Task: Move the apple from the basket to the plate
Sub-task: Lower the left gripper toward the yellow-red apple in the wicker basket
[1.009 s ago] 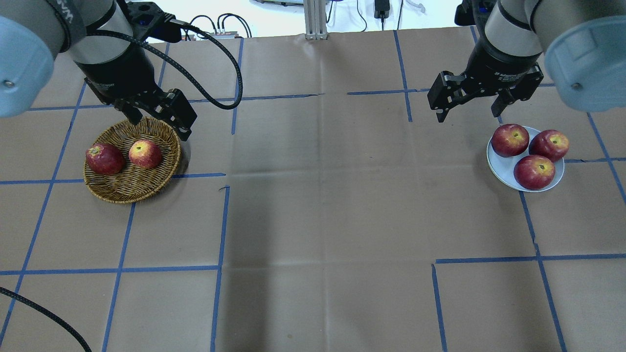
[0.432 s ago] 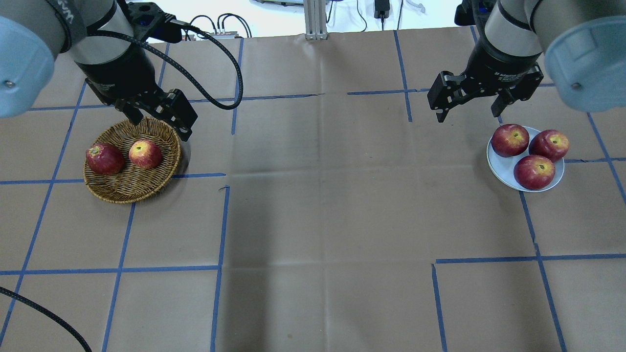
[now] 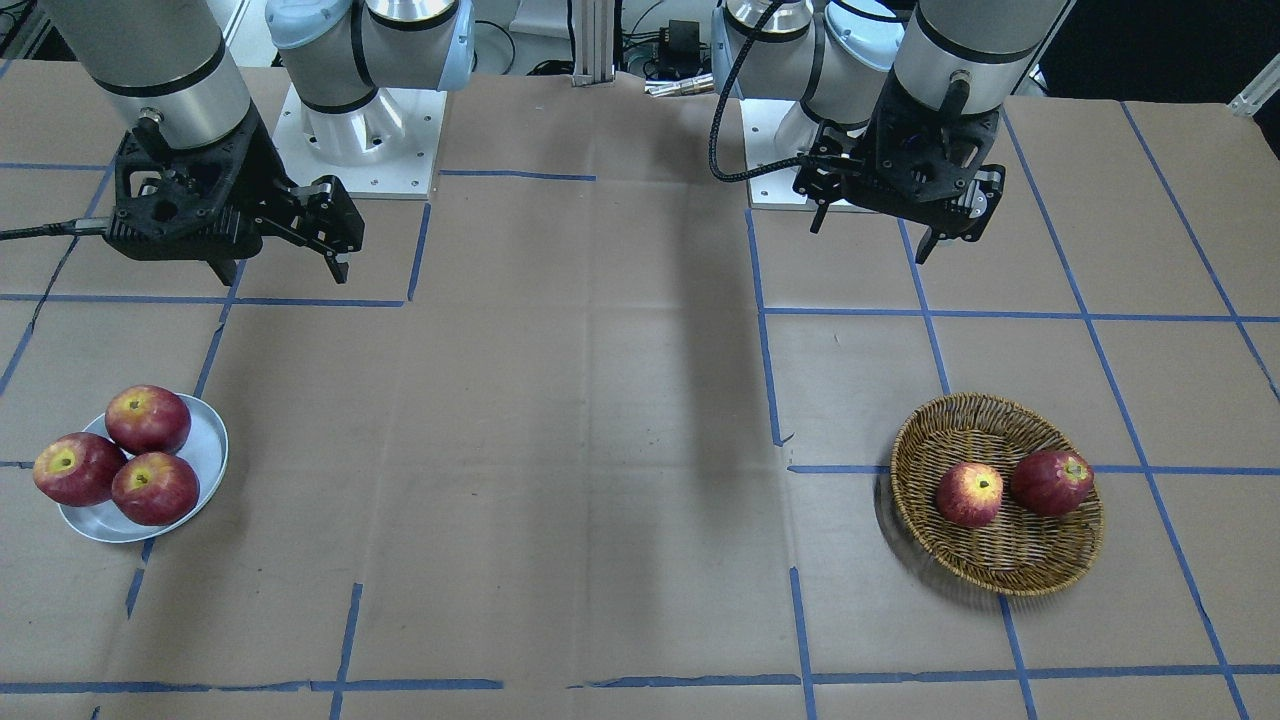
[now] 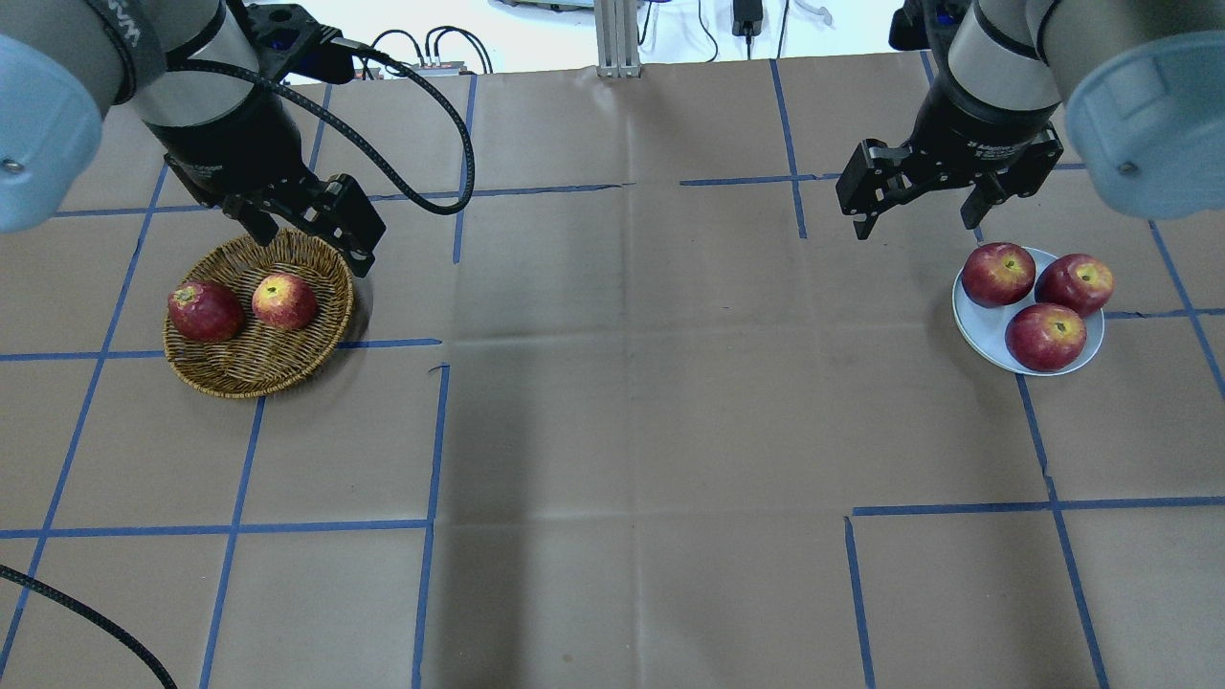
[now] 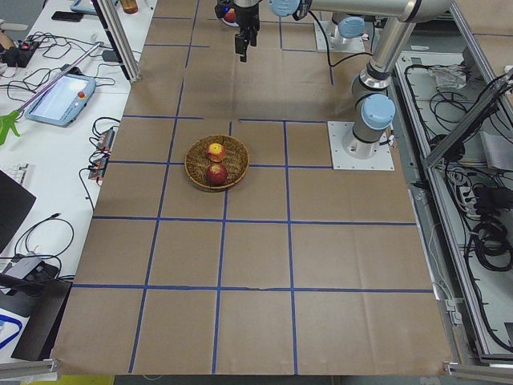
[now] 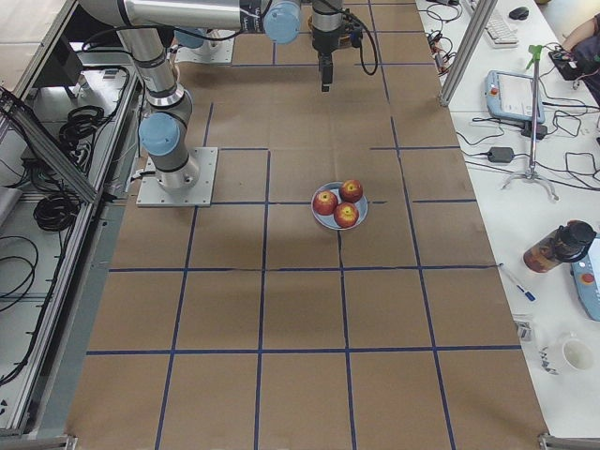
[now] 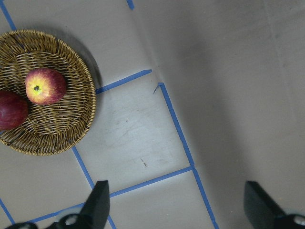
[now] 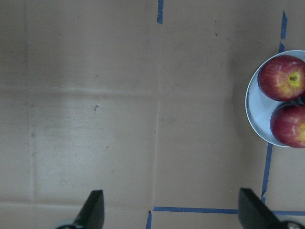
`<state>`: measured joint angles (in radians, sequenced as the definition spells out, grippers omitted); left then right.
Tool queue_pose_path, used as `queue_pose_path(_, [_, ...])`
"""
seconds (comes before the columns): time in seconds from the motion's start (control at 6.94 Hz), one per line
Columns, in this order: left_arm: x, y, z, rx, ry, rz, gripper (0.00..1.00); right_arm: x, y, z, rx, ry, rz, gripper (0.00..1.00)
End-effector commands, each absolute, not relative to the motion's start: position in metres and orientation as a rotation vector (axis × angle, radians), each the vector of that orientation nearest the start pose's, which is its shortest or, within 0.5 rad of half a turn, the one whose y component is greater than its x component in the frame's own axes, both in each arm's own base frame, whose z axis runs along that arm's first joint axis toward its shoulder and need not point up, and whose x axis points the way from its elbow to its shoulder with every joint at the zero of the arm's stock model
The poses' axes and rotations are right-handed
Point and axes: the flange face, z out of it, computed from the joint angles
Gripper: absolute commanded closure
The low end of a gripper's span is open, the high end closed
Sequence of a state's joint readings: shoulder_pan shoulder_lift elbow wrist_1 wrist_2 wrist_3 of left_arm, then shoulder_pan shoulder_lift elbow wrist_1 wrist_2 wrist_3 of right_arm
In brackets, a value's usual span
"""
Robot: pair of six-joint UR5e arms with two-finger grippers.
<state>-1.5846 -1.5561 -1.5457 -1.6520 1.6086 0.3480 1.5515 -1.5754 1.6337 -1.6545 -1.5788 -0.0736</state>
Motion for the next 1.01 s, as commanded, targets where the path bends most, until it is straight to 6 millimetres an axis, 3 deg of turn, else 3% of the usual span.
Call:
queue_pose_path(0.0, [-0.136,-0.477,0.502,0.561,3.057,0.067,0.01,0.123,-0.494,0.467,-0.087,3.150,-0.036,0.00])
queue_pose_path(0.29, [-0.118,-0.492,0.479,0.640,3.051,0.135,0.01,0.123,-0.494,0.467,-0.084,3.151,-0.036,0.00])
queue_pose_path(0.43, [-0.091,-0.509,0.447,0.591,3.069,0.130,0.01,0.123,-0.494,0.467,-0.084,3.151,-0.038,0.00])
queue_pose_path(0.72, [-0.026,-0.531,0.370,0.644,3.070,0.125,0.01,0.123,-0.494,0.467,-0.084,3.151,-0.036,0.00])
queue_pose_path(0.86, [0.003,-0.552,0.340,0.684,3.037,0.045,0.01,0.123,-0.494,0.467,-0.087,3.149,-0.038,0.00])
